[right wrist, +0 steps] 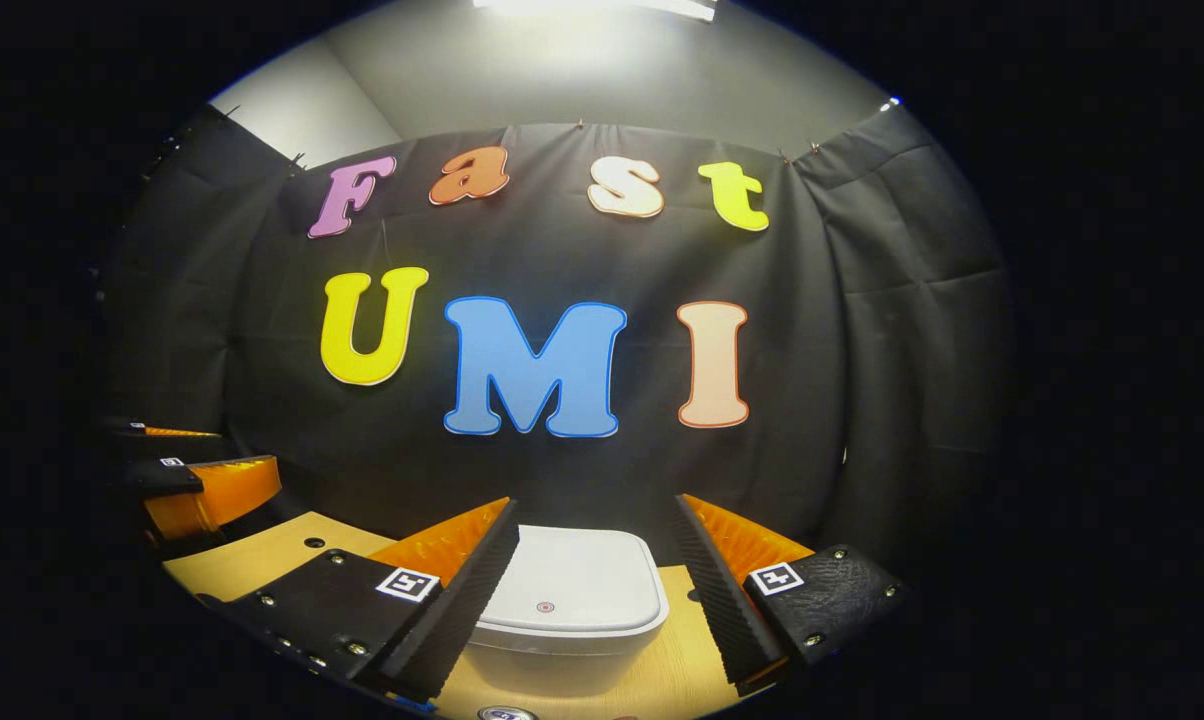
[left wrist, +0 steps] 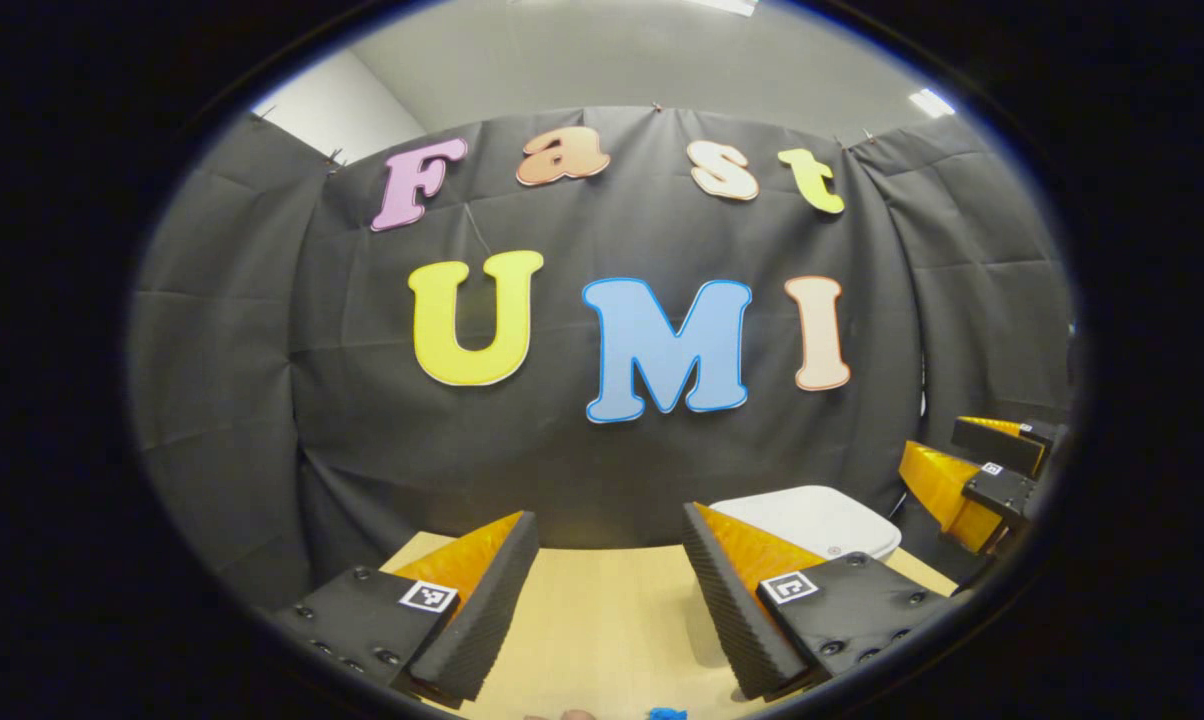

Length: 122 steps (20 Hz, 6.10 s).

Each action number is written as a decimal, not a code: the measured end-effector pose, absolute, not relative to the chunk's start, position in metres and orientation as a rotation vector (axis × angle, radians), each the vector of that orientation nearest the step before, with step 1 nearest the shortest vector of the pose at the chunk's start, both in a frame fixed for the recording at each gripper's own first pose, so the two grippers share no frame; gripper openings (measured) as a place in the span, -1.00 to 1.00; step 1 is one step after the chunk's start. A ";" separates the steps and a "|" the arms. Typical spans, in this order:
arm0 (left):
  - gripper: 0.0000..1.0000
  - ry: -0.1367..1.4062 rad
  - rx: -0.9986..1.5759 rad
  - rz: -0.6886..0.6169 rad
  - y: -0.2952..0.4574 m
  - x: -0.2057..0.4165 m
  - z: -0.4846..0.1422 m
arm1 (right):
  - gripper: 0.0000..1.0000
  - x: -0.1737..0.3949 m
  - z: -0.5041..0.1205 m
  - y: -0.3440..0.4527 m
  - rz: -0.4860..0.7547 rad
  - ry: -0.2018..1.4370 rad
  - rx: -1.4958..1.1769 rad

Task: Press the lid of the desktop garbage bin to open it, pick up the crumpled paper on the desktop and throw it into the bin, then pick up the pop can on the desktop and drop it into the bin, and finally close the garbage bin lid.

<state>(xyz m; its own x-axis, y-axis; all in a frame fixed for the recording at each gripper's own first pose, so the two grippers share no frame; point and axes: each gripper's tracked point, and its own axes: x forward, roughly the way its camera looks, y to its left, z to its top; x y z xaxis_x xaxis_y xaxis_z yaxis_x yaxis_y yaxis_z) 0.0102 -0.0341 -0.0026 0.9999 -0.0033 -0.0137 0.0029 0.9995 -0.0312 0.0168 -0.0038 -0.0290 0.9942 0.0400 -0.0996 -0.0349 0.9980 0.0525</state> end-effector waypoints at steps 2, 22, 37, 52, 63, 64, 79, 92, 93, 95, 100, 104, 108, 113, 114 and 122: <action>0.79 0.008 -0.030 -0.001 -0.034 0.010 -0.003 | 0.94 0.018 -0.034 -0.002 0.043 0.113 0.055; 0.89 -0.014 -0.024 -0.002 -0.037 0.016 0.000 | -0.91 0.034 -0.075 0.013 0.105 0.231 0.079; 0.97 -0.018 -0.019 -0.001 -0.037 0.022 0.000 | -0.92 0.045 -0.142 0.032 0.163 0.414 0.109; 0.99 -0.015 -0.034 -0.009 -0.041 0.033 -0.005 | -0.91 0.048 -0.158 0.034 0.170 0.472 0.145; 0.97 -0.012 -0.035 -0.012 -0.044 0.033 -0.007 | -0.92 0.048 -0.151 0.032 0.173 0.445 0.172; 0.97 -0.013 -0.035 -0.012 -0.043 0.033 -0.006 | -0.92 0.048 -0.149 0.033 0.176 0.441 0.178; 0.89 -0.020 -0.040 -0.012 -0.043 0.028 -0.004 | -0.92 0.061 -0.061 0.023 0.147 0.209 0.201; 0.89 -0.017 -0.056 -0.005 -0.039 0.023 -0.007 | -0.92 0.054 -0.049 0.021 0.137 0.180 0.188; 0.89 -0.017 -0.056 -0.006 -0.040 0.023 -0.008 | -0.92 0.053 -0.049 0.020 0.136 0.181 0.187; 0.97 -0.017 -0.058 -0.007 -0.040 0.023 -0.007 | -0.92 0.053 -0.048 0.023 0.145 0.179 0.191; 0.97 -0.007 -0.071 -0.016 -0.042 0.021 -0.013 | -0.31 0.049 -0.051 0.027 0.170 0.195 0.190; 0.99 0.003 -0.080 -0.026 -0.043 0.020 -0.020 | 0.67 0.045 -0.045 0.030 0.183 0.179 0.186; 0.97 0.009 -0.077 -0.043 -0.048 0.020 -0.028 | 0.87 0.043 -0.037 0.027 0.171 0.154 0.194; 0.80 0.078 -0.095 -0.070 -0.058 0.026 -0.069 | 0.87 0.041 -0.039 0.021 0.154 0.155 0.176; 0.99 0.101 -0.101 -0.077 -0.059 0.027 -0.080 | 0.87 0.040 -0.039 0.020 0.151 0.155 0.169; 0.90 0.323 -0.070 -0.145 -0.087 0.022 -0.200 | 0.87 0.034 -0.046 0.009 0.121 0.173 0.161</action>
<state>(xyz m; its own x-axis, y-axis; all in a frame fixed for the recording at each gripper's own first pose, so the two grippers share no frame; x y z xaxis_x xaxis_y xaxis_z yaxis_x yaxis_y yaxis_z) 0.0221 -0.0865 -0.1995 0.9381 -0.1534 -0.3107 0.1309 0.9871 -0.0920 0.0337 0.0089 -0.0461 0.9778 0.1334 -0.1617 -0.1057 0.9799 0.1691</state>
